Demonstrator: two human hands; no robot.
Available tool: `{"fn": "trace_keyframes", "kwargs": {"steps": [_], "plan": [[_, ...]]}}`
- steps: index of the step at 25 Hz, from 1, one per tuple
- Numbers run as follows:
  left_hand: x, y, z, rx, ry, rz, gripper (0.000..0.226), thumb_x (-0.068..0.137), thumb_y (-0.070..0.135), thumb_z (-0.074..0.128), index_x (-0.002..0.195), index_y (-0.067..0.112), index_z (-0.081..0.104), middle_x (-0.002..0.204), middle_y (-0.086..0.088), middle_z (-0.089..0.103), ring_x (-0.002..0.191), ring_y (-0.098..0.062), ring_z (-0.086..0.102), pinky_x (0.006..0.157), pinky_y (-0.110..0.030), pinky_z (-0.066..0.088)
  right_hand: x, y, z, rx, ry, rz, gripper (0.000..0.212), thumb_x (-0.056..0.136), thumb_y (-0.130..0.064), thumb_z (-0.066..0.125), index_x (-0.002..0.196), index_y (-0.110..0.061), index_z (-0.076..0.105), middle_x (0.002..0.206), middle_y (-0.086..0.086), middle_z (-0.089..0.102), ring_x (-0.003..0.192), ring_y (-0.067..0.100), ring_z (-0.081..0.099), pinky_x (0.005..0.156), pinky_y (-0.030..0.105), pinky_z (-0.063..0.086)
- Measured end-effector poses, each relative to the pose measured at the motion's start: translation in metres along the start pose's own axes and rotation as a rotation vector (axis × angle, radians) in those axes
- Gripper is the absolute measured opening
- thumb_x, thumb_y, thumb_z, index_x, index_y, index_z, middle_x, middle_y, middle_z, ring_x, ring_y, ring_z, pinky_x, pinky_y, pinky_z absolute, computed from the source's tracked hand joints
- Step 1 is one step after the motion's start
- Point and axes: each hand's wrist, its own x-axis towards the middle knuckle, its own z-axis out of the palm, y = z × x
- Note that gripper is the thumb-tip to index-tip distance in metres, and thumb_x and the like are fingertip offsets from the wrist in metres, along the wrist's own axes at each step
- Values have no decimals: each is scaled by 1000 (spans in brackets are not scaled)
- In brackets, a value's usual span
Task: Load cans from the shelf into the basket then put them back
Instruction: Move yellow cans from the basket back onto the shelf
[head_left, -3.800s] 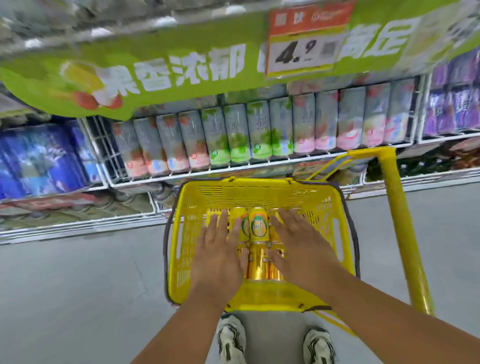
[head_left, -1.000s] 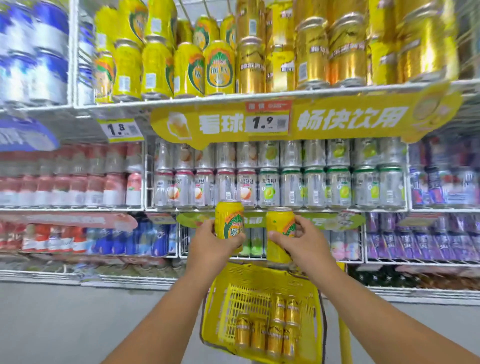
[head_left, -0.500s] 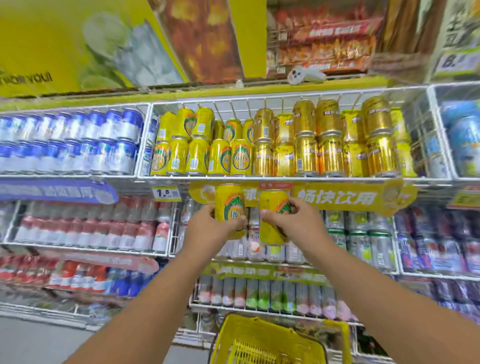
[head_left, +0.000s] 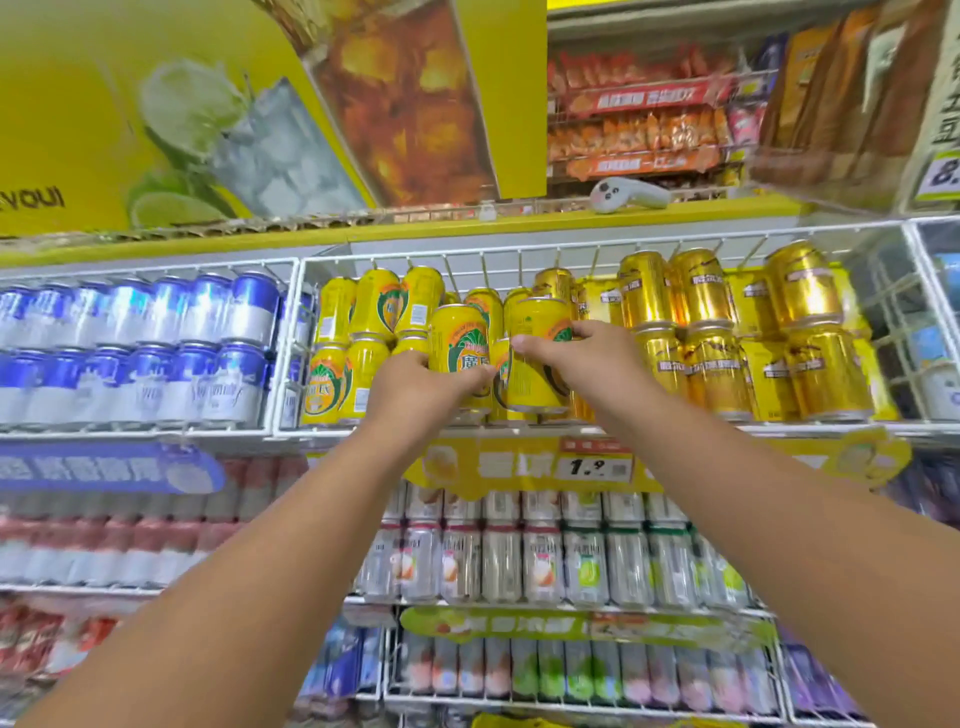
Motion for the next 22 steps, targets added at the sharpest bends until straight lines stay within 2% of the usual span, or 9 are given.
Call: {"fn": "trace_keyframes", "kwargs": {"steps": [1, 3, 6, 8, 11, 14, 16, 19, 22], "plan": [[15, 4, -2, -10, -4, 10, 49, 66, 60, 83, 93, 23, 68, 96, 4, 71, 83, -15, 66, 65, -30, 53, 12, -6, 5, 9, 13, 7, 37, 68, -45, 90, 88, -17, 76, 85, -5, 77, 83, 15, 73, 82, 39, 60], [40, 12, -3, -4, -4, 19, 73, 67, 62, 82, 121, 16, 65, 123, -2, 67, 109, -23, 64, 84, -31, 52, 33, -14, 14, 0, 58, 23, 45, 64, -48, 90, 90, -14, 76, 88, -2, 77, 86, 18, 73, 85, 40, 59], [69, 20, -1, 3, -14, 53, 97, 69, 62, 81, 144, 8, 49, 142, -6, 57, 126, -26, 56, 86, -28, 41, 60, -23, 21, -13, 112, 55, 48, 65, -49, 90, 89, -13, 70, 88, -3, 71, 86, 17, 67, 79, 34, 55], [86, 24, 2, 20, -23, 53, 87, 64, 65, 82, 130, 13, 63, 129, -5, 65, 116, -26, 62, 89, -31, 49, 76, -27, 24, -34, 133, 68, 59, 62, -54, 89, 98, -13, 69, 97, -2, 70, 90, 18, 66, 79, 34, 54], [108, 31, 6, 21, 18, 51, 53, 58, 66, 83, 80, 20, 68, 84, 2, 68, 83, -21, 68, 73, -37, 56, 101, -36, 30, -82, 155, 79, 77, 51, -65, 87, 106, -14, 72, 101, 2, 73, 88, 21, 69, 67, 29, 50], [121, 34, 11, 54, 60, 27, 56, 57, 68, 82, 78, 19, 69, 78, 0, 69, 74, -21, 67, 58, -31, 49, 119, -43, 38, -161, 172, 92, 81, 49, -66, 88, 107, -13, 70, 103, 4, 72, 91, 24, 69, 74, 35, 57], [125, 31, 16, 101, 91, 14, 63, 55, 75, 78, 82, 18, 70, 81, -1, 70, 74, -22, 67, 60, -33, 53, 127, -41, 44, -191, 182, 86, 91, 44, -67, 87, 114, -12, 68, 109, 4, 71, 96, 26, 69, 81, 40, 59], [132, 29, 23, 137, 98, 23, 61, 60, 76, 75, 77, 19, 64, 78, -1, 68, 76, -23, 67, 68, -38, 58, 136, -35, 51, -183, 201, 92, 95, 44, -66, 87, 117, -10, 65, 111, 5, 70, 96, 26, 69, 77, 37, 58], [138, 32, 25, 163, 100, 45, 62, 64, 75, 73, 82, 16, 67, 75, -1, 67, 73, -24, 66, 58, -32, 49, 142, -34, 50, -197, 216, 108, 88, 58, -59, 89, 123, -6, 62, 117, 8, 67, 102, 28, 66, 69, 33, 48]]}}
